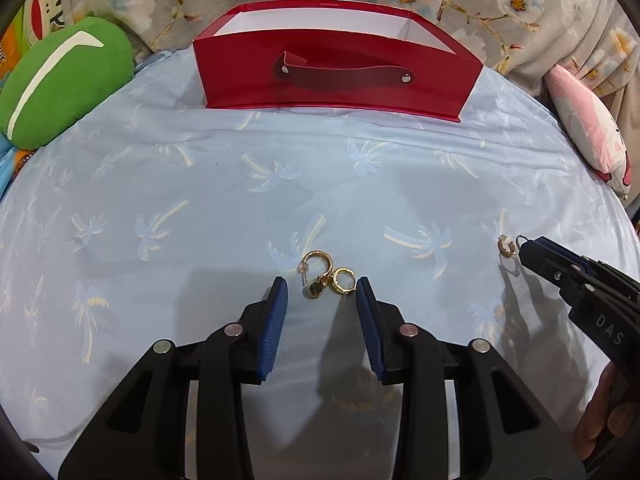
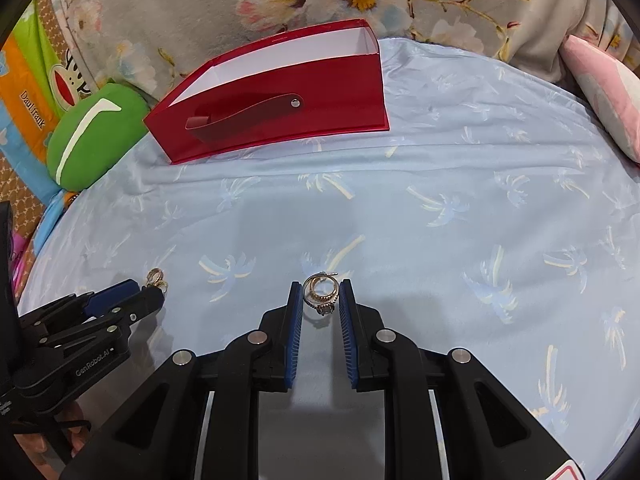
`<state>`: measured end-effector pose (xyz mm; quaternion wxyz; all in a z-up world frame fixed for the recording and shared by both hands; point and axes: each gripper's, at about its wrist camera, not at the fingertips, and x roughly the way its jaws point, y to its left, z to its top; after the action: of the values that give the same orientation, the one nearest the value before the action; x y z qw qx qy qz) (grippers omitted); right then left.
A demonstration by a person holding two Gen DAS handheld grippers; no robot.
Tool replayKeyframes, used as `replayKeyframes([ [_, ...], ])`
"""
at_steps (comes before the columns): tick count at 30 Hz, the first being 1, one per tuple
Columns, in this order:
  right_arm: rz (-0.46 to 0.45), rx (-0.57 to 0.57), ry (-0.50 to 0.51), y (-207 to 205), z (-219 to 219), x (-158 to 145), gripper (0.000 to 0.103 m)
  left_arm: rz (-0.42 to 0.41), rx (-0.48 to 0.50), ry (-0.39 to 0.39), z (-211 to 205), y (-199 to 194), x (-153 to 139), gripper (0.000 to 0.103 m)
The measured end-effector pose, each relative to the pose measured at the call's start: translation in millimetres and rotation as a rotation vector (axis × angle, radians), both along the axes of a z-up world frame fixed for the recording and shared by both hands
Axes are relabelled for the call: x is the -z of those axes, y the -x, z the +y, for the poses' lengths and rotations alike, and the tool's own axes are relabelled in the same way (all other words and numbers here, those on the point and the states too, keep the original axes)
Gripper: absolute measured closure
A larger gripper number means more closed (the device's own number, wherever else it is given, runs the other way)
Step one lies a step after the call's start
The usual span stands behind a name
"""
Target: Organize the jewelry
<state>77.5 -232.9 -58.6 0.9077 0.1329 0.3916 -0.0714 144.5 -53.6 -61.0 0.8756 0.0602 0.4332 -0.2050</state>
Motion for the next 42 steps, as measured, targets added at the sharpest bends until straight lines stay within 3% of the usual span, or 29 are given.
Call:
replayKeyframes([
  [8,-0.001,-0.001,0.001,1,1,0,0.086,-0.001,0.007,0.001,-8,-1,-1,0.07],
  [10,-0.001,-0.003,0.002,0,2,0,0.086,0.005,0.03,0.009,-12,1,-1,0.09],
  [14,-0.002,-0.002,0.001,1,2,-1,0.086,0.015,0.052,0.028,-13,5,0,0.096],
  [18,-0.002,-0.004,-0.002,1,2,-1,0.086,0.037,0.088,0.069,-14,9,0,0.098],
  [28,-0.004,-0.003,-0.004,2,2,-2,0.086,0.044,0.061,0.068,-20,5,1,0.097],
  [35,-0.012,-0.004,-0.005,5,3,-5,0.086,0.023,0.07,0.067,-21,7,-2,0.1],
  [42,-0.039,-0.013,0.002,11,4,-17,0.086,-0.025,0.083,0.084,-13,18,-24,0.1],
])
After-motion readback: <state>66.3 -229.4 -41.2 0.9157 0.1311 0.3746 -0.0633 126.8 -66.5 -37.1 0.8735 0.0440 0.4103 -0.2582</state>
